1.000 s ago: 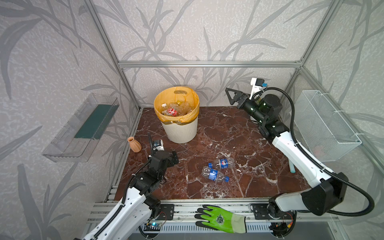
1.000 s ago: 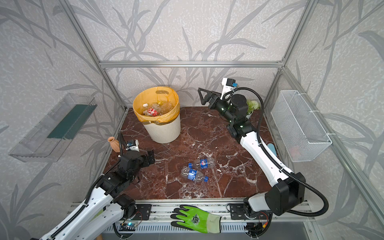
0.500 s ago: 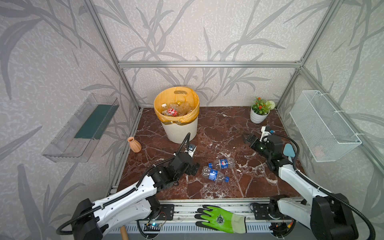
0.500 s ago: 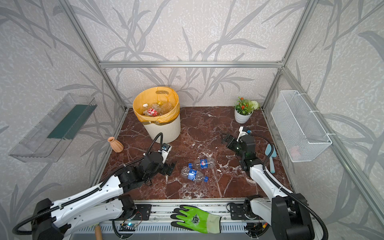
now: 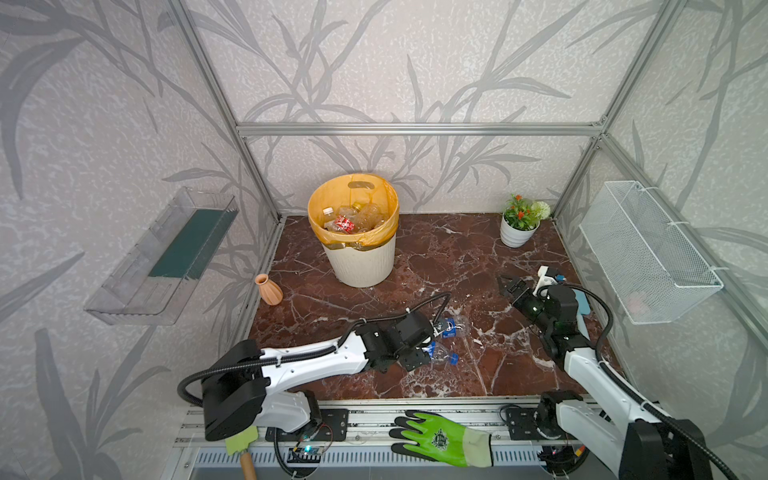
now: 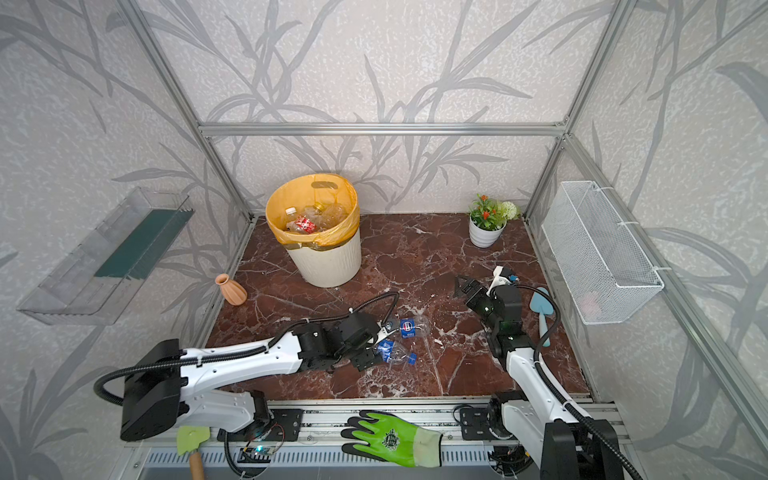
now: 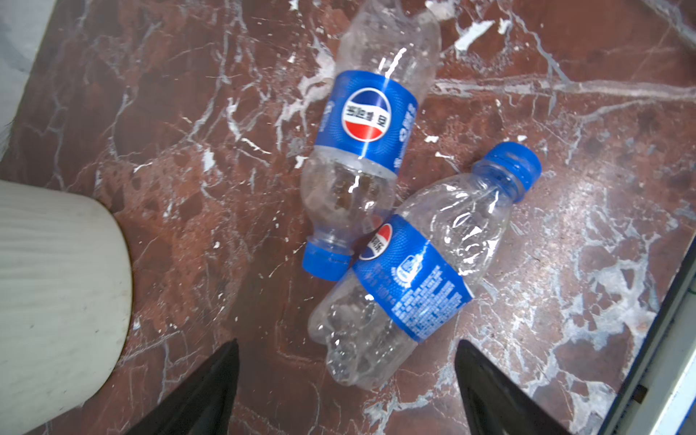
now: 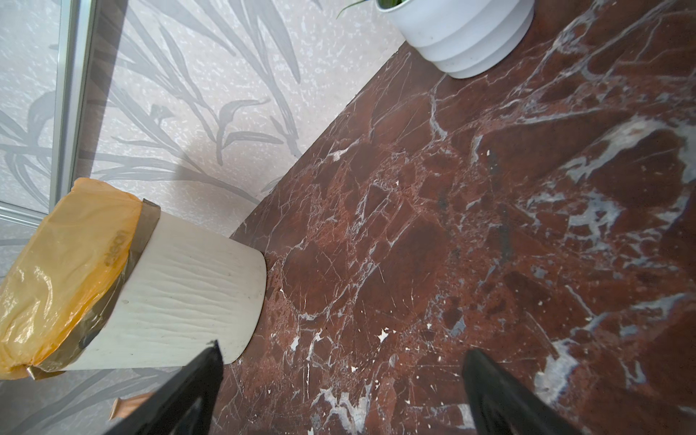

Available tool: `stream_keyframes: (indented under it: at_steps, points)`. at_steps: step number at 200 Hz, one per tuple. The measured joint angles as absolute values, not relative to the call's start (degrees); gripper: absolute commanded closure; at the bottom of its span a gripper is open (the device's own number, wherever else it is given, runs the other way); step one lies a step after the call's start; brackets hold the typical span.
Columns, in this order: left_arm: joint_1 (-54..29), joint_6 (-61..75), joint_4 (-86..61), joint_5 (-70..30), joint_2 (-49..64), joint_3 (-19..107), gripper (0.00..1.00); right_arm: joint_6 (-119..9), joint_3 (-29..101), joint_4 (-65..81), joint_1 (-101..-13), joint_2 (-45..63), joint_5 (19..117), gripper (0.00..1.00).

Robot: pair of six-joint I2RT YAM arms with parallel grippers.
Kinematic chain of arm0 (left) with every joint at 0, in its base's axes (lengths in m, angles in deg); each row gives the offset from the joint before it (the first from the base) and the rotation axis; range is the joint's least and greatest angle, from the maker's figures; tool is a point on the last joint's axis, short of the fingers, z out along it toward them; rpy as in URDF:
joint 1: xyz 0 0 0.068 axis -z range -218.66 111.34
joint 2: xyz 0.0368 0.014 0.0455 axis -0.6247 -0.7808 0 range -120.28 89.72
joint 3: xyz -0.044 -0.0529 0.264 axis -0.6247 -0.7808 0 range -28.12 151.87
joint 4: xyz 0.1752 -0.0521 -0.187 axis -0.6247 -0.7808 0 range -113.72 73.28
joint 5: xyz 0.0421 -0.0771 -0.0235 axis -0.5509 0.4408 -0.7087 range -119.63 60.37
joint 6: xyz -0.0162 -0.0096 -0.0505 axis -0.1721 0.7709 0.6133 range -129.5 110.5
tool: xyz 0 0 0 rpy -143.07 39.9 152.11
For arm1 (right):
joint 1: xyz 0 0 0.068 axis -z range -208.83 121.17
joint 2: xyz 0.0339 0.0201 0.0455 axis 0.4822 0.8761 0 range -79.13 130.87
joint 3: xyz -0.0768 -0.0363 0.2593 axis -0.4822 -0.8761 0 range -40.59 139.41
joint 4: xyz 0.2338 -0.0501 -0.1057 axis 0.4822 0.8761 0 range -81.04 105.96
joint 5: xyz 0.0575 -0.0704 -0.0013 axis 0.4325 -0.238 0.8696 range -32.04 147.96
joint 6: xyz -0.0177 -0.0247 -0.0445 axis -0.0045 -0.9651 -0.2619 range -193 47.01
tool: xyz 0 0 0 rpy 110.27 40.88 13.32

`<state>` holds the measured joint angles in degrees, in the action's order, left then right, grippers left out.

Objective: Throw the plastic bottles in the bin
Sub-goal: 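Reach the left gripper down onto the Pepsi bottle nearest the robot and close it, then carry the Pepsi bottle over the bin and open the left gripper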

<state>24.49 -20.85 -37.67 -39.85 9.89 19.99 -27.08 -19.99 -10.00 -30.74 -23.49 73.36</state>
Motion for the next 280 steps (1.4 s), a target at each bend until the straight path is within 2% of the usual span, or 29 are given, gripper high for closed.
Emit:
stream_keyframes:
  at_steps: [79,141,194,226,280]
  points:
    - [25.7,-27.2,-38.1,-37.5,-0.2,24.8,0.18,-25.8,-22.4,-10.0,-28.0,-24.4,74.5,0.01]
    - [25.7,-28.8,-38.5,-36.5,-7.2,26.3,0.18,-25.9,-23.3,-9.4,-27.4,-25.8,74.6,0.01]
    - [25.7,-29.0,-37.7,-35.6,-9.1,28.0,0.31,-26.0,-24.0,-9.0,-26.9,-26.0,74.7,0.01]
    - [25.7,-28.3,-37.5,-35.2,-8.8,27.7,0.43,-25.9,-24.1,-9.0,-26.8,-26.0,75.0,0.01]
    - [25.7,-26.4,-37.4,-33.9,-1.5,24.5,0.48,-25.4,-24.4,-9.0,-26.7,-26.0,75.0,0.01]
